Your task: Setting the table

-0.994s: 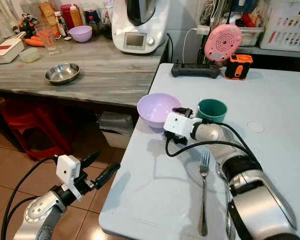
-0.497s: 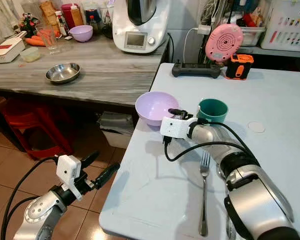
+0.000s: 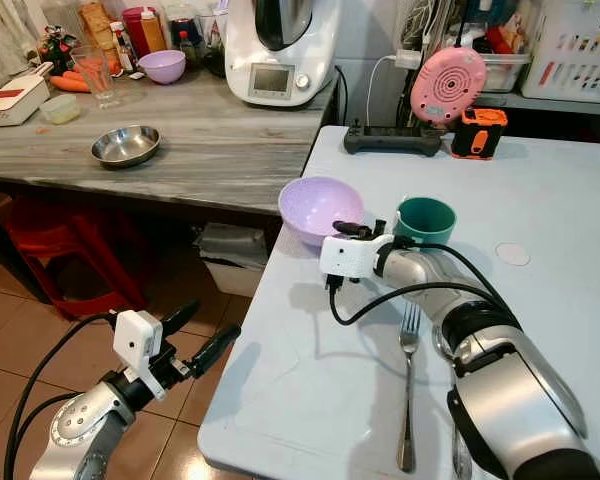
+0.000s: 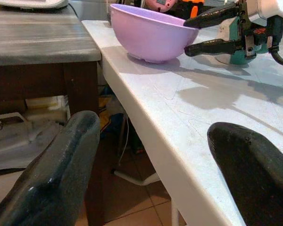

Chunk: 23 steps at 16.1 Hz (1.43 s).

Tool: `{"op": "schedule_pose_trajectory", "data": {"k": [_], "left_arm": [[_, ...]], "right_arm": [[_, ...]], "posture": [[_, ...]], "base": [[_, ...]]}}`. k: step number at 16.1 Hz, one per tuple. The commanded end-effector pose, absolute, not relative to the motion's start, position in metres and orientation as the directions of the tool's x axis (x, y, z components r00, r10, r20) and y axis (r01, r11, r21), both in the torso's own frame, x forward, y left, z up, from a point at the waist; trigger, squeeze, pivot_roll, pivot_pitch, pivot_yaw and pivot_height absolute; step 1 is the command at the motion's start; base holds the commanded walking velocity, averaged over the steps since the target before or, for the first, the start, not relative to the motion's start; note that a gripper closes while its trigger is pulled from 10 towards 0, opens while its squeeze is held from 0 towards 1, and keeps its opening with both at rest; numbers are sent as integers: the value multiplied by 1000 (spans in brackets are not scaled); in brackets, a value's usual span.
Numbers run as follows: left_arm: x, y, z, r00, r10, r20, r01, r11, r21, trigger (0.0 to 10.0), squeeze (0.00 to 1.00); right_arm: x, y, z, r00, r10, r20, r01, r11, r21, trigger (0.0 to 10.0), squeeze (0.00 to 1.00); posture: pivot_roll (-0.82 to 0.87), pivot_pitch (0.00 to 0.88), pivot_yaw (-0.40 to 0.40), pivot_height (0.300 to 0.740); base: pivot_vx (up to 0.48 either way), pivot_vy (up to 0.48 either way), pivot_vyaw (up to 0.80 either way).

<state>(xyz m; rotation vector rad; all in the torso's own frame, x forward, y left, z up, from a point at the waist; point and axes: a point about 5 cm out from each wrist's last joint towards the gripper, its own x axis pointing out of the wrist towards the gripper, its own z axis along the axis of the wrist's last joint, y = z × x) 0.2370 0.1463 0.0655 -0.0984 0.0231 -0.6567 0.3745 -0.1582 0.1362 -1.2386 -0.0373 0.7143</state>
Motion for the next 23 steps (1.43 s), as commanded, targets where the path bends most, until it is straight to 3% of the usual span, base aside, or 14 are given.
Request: {"op": "schedule_pose_trajectory", "data": {"k": [1, 10, 17, 23], "left_arm": [[237, 147, 64, 787, -617, 1, 614, 784, -93, 10000, 0], [239, 146, 64, 783, -622, -11, 619, 781, -85, 10000, 0], [241, 149, 62, 788, -615, -26, 612, 787, -73, 10000, 0], [241, 149, 62, 788, -615, -26, 612, 787, -73, 10000, 0]], "right_arm": [[376, -158, 140, 783, 520, -342, -468, 130, -874, 0, 0], [374, -156, 146, 763, 569, -307, -461, 145, -876, 0, 0], [370, -132, 159, 696, 685, -215, -466, 204, -861, 0, 0], [370, -132, 159, 696, 685, -215, -466, 204, -861, 0, 0]], "posture": [[-5, 23, 70, 740], [-15, 19, 80, 740], [-11, 19, 80, 740], [-11, 19, 80, 740]], "base": [[0, 0, 0], [0, 0, 0], [0, 0, 0], [0, 0, 0]]}}
